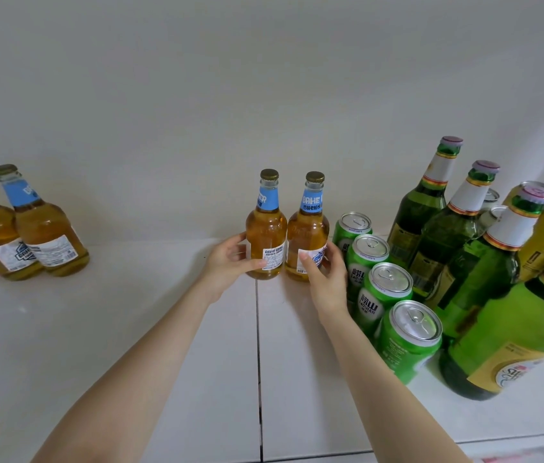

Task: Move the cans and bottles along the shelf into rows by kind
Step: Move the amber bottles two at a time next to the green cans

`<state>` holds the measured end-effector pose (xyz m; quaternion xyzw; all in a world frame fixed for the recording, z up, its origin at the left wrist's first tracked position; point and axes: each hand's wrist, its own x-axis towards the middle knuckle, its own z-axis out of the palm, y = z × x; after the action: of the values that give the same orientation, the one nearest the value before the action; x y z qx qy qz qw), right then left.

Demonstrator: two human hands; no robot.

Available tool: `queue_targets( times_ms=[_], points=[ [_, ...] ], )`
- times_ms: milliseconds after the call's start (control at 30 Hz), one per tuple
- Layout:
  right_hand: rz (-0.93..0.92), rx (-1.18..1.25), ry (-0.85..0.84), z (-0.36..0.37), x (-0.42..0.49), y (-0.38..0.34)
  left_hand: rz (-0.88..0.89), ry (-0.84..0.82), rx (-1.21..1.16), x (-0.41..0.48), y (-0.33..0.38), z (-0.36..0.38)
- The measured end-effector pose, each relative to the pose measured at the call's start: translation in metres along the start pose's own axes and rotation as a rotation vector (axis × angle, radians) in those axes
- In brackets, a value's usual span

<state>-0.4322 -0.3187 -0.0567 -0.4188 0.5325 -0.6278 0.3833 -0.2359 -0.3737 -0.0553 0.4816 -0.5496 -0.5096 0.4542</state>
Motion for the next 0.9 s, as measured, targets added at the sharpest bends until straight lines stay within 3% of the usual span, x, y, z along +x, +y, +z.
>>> queue_targets(
  times_ms=[900],
  points=[
    [-0.03, -0.033, 0.029, 0.006, 0.006, 0.001, -0.007, 0.059, 0.038, 0.0, 0.0, 0.017]
  ],
)
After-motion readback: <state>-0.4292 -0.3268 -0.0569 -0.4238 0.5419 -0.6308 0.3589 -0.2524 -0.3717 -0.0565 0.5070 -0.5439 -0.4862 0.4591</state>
